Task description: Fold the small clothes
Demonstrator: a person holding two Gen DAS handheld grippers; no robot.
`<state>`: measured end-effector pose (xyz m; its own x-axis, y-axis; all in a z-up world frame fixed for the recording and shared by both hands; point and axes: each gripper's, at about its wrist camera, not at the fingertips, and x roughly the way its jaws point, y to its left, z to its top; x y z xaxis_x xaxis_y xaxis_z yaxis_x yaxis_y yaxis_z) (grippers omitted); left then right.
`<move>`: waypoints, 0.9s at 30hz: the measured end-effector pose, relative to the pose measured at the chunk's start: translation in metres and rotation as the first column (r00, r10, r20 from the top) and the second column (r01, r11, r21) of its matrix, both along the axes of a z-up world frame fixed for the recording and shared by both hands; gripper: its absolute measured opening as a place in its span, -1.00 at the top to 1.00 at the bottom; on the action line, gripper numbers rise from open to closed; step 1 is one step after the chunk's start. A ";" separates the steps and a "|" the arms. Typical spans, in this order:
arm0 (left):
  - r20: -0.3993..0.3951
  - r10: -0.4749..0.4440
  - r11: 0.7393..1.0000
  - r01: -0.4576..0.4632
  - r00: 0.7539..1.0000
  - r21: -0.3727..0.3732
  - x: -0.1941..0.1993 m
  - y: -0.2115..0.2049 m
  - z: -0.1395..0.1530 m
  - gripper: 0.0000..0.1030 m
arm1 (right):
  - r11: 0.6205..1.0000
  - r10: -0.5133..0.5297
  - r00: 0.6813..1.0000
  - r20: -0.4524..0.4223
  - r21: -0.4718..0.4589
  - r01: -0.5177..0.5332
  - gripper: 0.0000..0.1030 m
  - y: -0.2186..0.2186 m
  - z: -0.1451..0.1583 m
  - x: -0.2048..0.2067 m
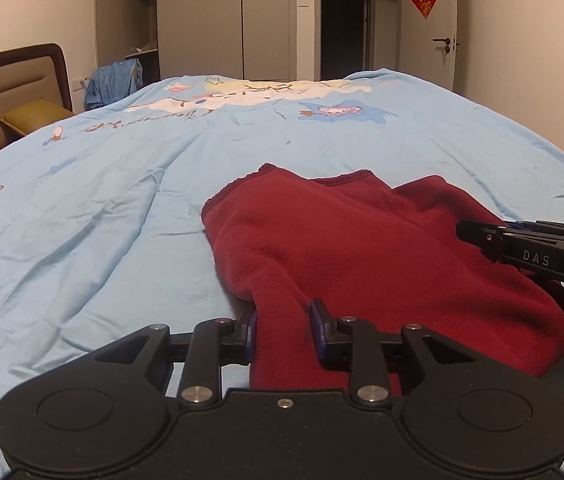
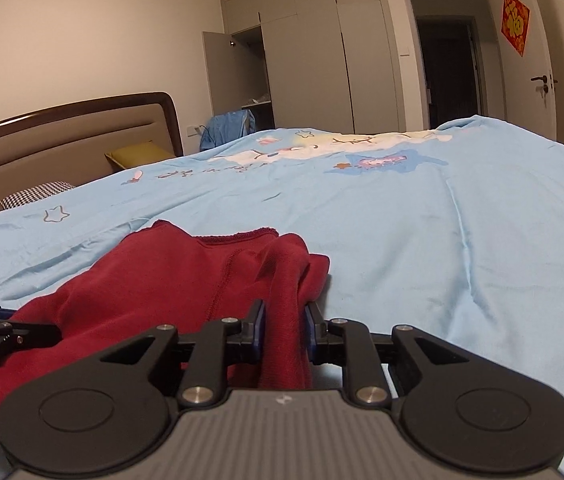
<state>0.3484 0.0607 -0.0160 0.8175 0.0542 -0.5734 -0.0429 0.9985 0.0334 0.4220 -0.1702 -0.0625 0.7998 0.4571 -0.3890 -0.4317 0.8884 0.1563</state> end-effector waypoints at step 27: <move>0.191 0.132 0.991 -0.134 0.973 -0.002 -0.116 -0.015 0.096 -0.98 | 1.000 -0.015 0.962 0.271 -0.009 0.018 -0.99 -0.014 0.111 -0.136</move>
